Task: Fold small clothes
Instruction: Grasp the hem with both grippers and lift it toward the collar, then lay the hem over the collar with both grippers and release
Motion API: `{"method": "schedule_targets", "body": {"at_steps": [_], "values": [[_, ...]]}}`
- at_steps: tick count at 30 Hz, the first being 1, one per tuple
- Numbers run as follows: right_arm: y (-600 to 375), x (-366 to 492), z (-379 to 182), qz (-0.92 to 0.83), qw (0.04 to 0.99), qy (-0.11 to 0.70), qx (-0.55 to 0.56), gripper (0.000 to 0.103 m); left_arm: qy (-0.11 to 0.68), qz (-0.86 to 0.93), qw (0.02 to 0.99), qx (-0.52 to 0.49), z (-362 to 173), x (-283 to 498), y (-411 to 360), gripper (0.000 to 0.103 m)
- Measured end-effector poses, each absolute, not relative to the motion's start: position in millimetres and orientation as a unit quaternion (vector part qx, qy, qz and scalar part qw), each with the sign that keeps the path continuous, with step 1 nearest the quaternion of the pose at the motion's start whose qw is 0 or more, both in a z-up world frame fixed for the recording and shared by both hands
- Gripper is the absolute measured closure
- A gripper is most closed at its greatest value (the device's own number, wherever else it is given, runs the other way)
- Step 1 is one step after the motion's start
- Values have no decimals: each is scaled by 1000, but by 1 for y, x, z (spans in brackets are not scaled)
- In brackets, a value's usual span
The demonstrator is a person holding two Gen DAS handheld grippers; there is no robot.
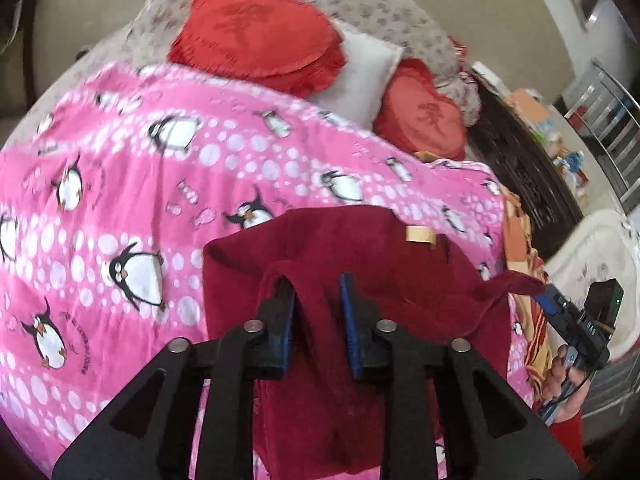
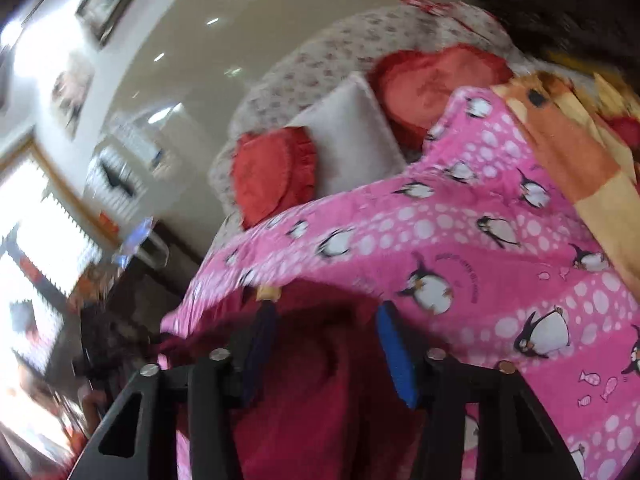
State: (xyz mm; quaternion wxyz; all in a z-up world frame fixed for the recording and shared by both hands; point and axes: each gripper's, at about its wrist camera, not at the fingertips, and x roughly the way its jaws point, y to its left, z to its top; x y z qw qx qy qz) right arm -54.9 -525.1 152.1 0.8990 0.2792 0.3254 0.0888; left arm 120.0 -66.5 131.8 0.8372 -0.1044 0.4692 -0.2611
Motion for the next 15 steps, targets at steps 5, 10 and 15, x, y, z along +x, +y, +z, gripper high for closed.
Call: {"method": "schedule_targets", "body": {"at_steps": [5, 10, 15], "values": [[-484, -64, 146, 162, 900, 313, 256, 56, 431, -209, 866, -144, 136, 131, -51, 31], [-451, -10, 123, 120, 900, 373, 192, 56, 423, -202, 859, -205, 139, 133, -39, 30], [-467, 53, 84, 46, 874, 432, 218, 56, 451, -217, 855, -136, 118, 120, -77, 25]]}}
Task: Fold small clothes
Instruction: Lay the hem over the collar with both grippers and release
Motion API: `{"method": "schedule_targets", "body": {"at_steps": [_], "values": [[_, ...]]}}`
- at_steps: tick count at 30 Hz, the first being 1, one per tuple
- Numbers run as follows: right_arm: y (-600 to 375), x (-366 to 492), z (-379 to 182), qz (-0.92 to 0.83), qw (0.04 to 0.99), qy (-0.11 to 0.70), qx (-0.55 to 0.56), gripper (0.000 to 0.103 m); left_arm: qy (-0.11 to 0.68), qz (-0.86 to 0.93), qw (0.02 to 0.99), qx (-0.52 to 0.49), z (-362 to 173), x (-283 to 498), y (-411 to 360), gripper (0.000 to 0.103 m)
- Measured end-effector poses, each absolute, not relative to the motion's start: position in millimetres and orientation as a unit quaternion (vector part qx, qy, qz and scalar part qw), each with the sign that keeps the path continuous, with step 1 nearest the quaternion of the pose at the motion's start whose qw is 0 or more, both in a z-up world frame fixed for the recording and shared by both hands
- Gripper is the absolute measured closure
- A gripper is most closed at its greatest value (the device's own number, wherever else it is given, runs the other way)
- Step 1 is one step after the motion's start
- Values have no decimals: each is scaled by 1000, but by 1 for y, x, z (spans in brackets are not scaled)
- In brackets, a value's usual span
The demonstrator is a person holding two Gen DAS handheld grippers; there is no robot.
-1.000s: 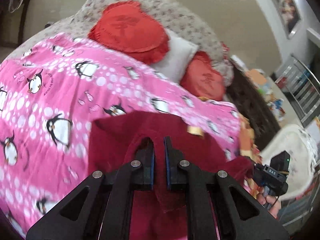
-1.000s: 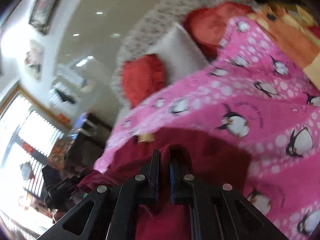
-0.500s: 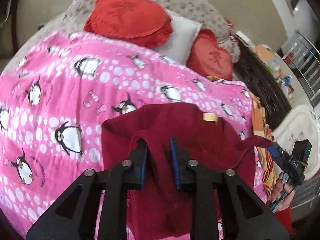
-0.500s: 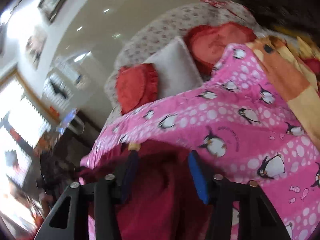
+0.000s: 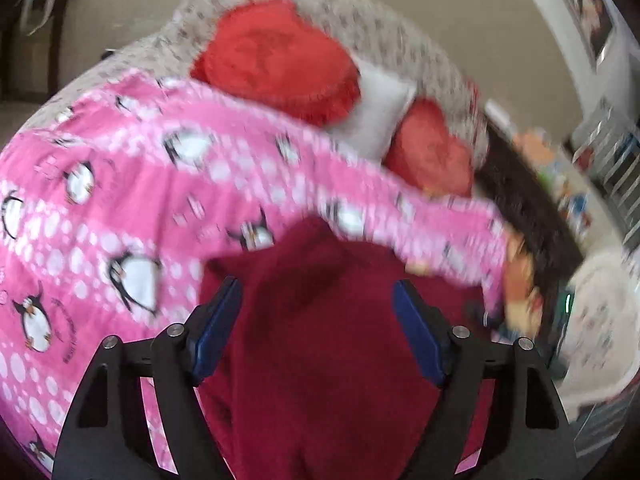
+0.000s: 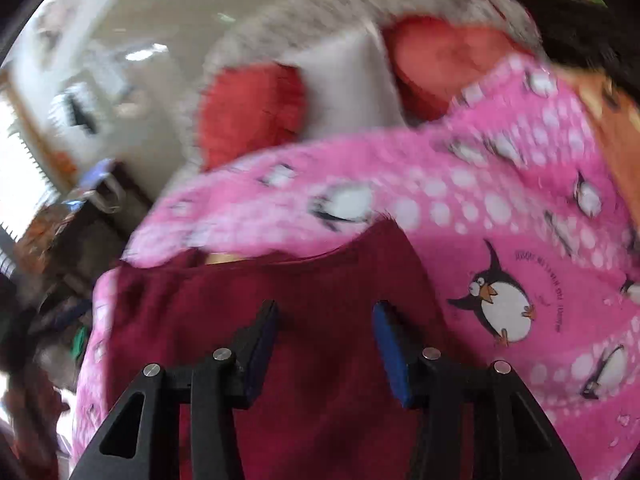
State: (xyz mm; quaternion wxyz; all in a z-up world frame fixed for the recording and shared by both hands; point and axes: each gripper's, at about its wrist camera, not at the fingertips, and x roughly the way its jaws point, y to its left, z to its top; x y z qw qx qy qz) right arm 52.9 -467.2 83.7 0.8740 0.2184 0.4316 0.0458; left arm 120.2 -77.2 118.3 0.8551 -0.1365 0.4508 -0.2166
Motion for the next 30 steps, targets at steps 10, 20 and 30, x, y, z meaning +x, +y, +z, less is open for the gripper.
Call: {"method": "schedule_targets", "body": {"at_steps": [10, 20, 30], "values": [[-498, -57, 120, 80, 873, 411, 251, 55, 514, -228, 816, -132, 64, 109, -67, 25], [-469, -135, 86, 89, 860, 441, 241, 55, 502, -267, 810, -142, 66, 36, -26, 25], [-466, -136, 87, 94, 872, 424, 227, 97, 523, -273, 793, -150, 52, 15, -30, 25]]}}
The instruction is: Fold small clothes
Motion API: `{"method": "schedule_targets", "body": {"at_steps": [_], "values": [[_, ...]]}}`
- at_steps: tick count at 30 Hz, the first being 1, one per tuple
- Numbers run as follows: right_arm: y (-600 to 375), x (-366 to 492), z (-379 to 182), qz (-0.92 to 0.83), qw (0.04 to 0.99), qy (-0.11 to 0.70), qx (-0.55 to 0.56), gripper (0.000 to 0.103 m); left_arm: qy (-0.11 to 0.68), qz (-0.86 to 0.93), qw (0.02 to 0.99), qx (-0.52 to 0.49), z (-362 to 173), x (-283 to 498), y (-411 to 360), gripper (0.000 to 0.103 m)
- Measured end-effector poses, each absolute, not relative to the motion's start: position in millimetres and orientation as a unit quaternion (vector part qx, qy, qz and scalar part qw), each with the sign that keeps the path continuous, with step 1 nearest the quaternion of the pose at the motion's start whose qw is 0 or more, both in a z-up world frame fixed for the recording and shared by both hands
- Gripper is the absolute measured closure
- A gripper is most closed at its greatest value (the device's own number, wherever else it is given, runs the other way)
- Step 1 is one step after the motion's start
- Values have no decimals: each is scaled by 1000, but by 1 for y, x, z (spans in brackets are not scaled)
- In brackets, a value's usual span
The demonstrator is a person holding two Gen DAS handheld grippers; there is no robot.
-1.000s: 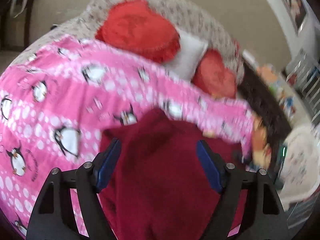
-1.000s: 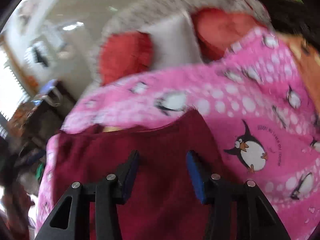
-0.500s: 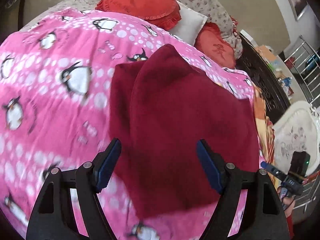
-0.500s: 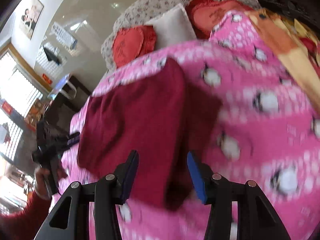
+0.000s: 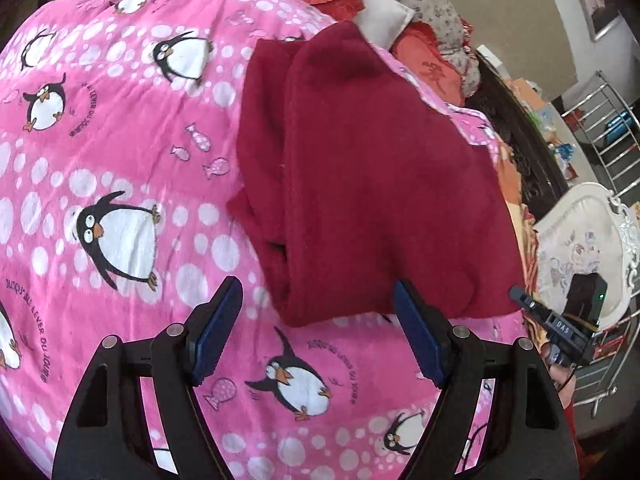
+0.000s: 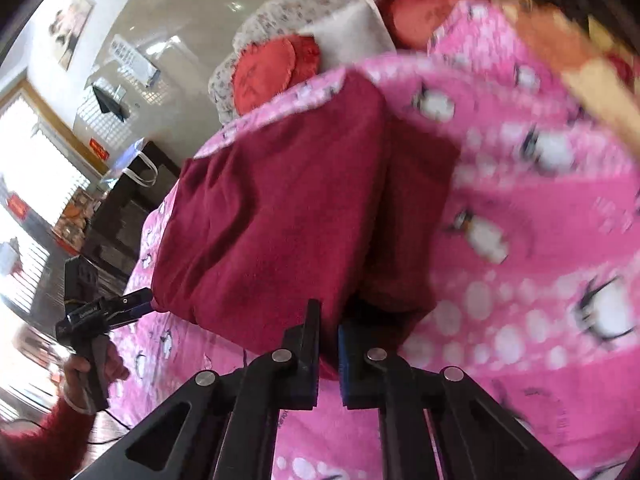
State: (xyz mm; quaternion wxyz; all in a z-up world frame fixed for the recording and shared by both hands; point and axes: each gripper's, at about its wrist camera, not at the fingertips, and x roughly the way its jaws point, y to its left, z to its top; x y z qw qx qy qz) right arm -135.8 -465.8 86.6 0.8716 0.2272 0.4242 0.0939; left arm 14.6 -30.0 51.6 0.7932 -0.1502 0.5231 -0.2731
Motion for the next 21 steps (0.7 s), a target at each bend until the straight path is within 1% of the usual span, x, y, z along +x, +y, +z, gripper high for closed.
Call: {"method": "schedule_targets", "body": {"at_steps": [3, 6, 10, 11, 12, 13, 14, 15, 16, 17, 19, 21], "values": [[-488, -149, 96, 59, 884, 402, 233, 97, 513, -281, 798, -144, 53, 12, -33, 25], [-496, -141, 69, 44, 861, 435, 260, 97, 527, -287, 789, -129, 42, 18, -44, 25], [-490, -141, 67, 44, 860, 436, 260, 97, 522, -297, 788, -133, 34, 21, -48, 25], [-490, -141, 71, 46, 861, 435, 259, 97, 521, -299, 788, -137, 34, 22, -47, 28], [-490, -140, 72, 46, 863, 435, 255, 97, 520, -302, 787, -141, 34, 23, -47, 43], [-488, -140, 75, 47, 864, 436, 246, 97, 523, -297, 788, -132, 33, 25, -47, 54], [-485, -140, 80, 46, 867, 437, 236, 97, 529, -287, 790, -116, 33, 27, -47, 73], [-485, -141, 84, 46, 870, 434, 231, 97, 534, -284, 789, -108, 33, 28, -46, 79], [-484, -143, 89, 46, 873, 428, 229, 97, 540, -286, 784, -108, 34, 29, -43, 81], [-483, -145, 92, 46, 875, 424, 228, 97, 540, -286, 784, -109, 35, 28, -40, 86], [-481, -144, 91, 39, 875, 429, 221, 97, 539, -275, 791, -89, 37, 25, -35, 88], [-479, -137, 74, 27, 862, 457, 217, 97, 544, -260, 794, -77, 33, 25, -32, 88]]}}
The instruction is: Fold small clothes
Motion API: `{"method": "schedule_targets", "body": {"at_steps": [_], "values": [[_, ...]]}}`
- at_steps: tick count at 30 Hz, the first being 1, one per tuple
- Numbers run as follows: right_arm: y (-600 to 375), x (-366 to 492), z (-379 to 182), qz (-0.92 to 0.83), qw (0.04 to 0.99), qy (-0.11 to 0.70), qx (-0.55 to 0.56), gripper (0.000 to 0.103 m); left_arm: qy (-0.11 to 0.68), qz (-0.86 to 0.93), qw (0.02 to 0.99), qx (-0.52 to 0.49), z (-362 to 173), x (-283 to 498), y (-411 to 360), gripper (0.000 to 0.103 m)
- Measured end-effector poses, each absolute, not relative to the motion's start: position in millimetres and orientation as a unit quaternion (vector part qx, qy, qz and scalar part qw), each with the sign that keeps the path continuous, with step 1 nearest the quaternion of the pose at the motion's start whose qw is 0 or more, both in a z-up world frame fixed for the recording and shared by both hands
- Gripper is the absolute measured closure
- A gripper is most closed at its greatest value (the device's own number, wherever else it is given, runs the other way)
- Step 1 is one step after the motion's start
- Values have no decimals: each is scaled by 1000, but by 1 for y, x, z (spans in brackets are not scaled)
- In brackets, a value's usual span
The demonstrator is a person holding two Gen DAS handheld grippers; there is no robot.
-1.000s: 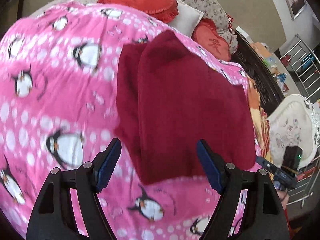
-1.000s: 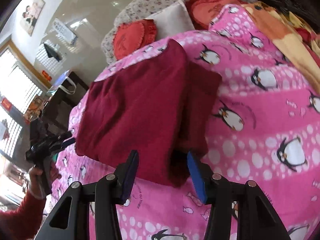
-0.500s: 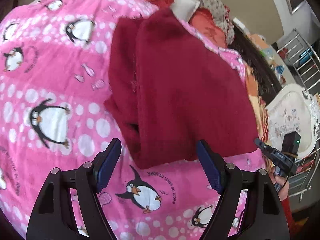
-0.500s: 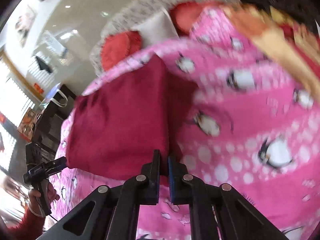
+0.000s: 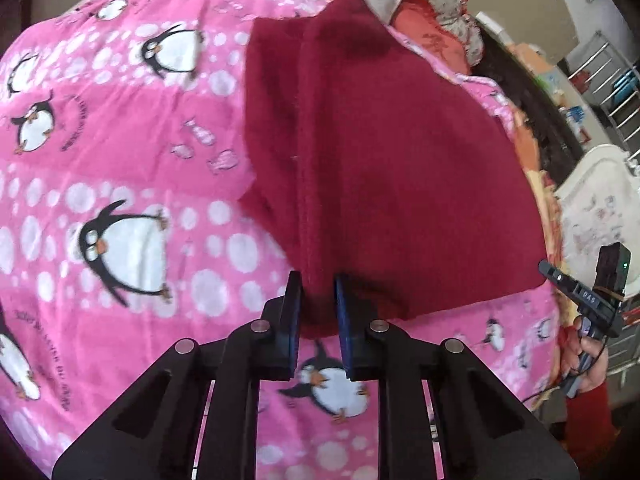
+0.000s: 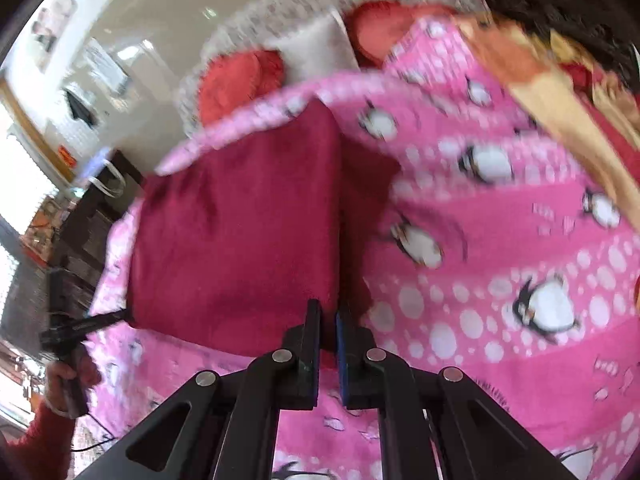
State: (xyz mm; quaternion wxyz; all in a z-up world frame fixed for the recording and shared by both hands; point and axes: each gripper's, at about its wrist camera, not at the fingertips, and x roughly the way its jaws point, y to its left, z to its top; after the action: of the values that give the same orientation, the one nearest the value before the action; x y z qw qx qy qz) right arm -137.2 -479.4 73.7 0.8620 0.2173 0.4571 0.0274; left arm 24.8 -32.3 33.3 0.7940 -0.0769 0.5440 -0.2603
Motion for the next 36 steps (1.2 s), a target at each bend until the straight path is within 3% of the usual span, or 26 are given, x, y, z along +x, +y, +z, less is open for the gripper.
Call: {"method": "schedule_targets", "body": {"at_steps": [2, 5, 8, 13, 28, 31, 33, 36], "values": [[-480, -132, 57, 17, 846, 488, 214, 95, 544, -255, 796, -77, 32, 25, -32, 88], [-493, -140, 71, -9, 844, 468, 261, 78, 534, -241, 808, -59, 39, 20, -37, 88], [-498, -149, 97, -21, 857, 436, 273, 74, 522, -237, 819, -36, 47, 13, -40, 88], [-462, -126, 123, 29, 871, 429, 237, 74, 520, -228, 823, -40, 46, 12, -43, 88], [-292, -4, 113, 174, 869, 458, 68, 74, 502, -188, 843, -43, 63, 3, -24, 88], [-274, 18, 116, 186, 870, 452, 56, 74, 492, -190, 847, -59, 67, 5, -22, 66], [-263, 33, 119, 191, 871, 449, 50, 74, 478, -198, 852, -79, 71, 6, -22, 41], [-252, 54, 120, 190, 871, 450, 49, 74, 471, -203, 854, -89, 75, 13, -31, 32]]}}
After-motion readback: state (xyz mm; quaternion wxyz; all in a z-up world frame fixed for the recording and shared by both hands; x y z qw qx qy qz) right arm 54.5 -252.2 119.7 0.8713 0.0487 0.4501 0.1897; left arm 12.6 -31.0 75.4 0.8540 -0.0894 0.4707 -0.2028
